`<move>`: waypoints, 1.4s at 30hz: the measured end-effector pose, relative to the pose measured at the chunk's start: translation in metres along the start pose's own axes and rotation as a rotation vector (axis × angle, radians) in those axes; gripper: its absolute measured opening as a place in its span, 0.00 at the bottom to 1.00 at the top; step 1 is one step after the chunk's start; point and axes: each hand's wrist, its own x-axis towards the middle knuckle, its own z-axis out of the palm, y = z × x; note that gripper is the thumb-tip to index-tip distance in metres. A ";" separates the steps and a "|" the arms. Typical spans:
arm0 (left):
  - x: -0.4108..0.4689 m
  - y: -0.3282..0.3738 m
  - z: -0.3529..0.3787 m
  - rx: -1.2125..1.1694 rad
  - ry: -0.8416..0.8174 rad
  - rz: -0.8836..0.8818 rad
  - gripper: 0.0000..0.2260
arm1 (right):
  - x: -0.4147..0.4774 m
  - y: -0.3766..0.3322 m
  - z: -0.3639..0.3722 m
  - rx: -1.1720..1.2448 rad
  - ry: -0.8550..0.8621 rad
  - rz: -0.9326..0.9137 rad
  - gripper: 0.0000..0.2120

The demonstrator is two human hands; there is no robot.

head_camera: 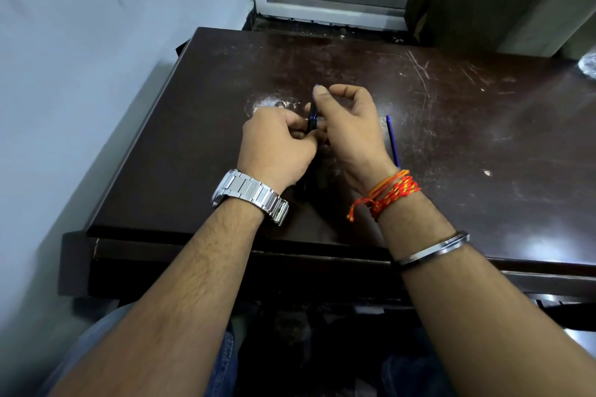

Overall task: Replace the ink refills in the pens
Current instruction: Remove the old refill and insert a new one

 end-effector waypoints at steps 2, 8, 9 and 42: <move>0.000 0.000 0.000 0.025 -0.008 0.018 0.03 | -0.001 0.002 -0.001 -0.086 0.002 0.000 0.16; -0.002 0.002 0.001 0.043 -0.024 0.038 0.03 | 0.000 0.006 0.003 -0.003 0.070 -0.057 0.07; -0.003 0.002 0.001 0.045 -0.027 0.036 0.03 | 0.001 0.005 0.004 0.032 0.074 -0.051 0.06; 0.007 -0.005 -0.007 -0.011 0.161 -0.084 0.11 | 0.004 -0.007 -0.015 -0.186 0.273 -0.192 0.04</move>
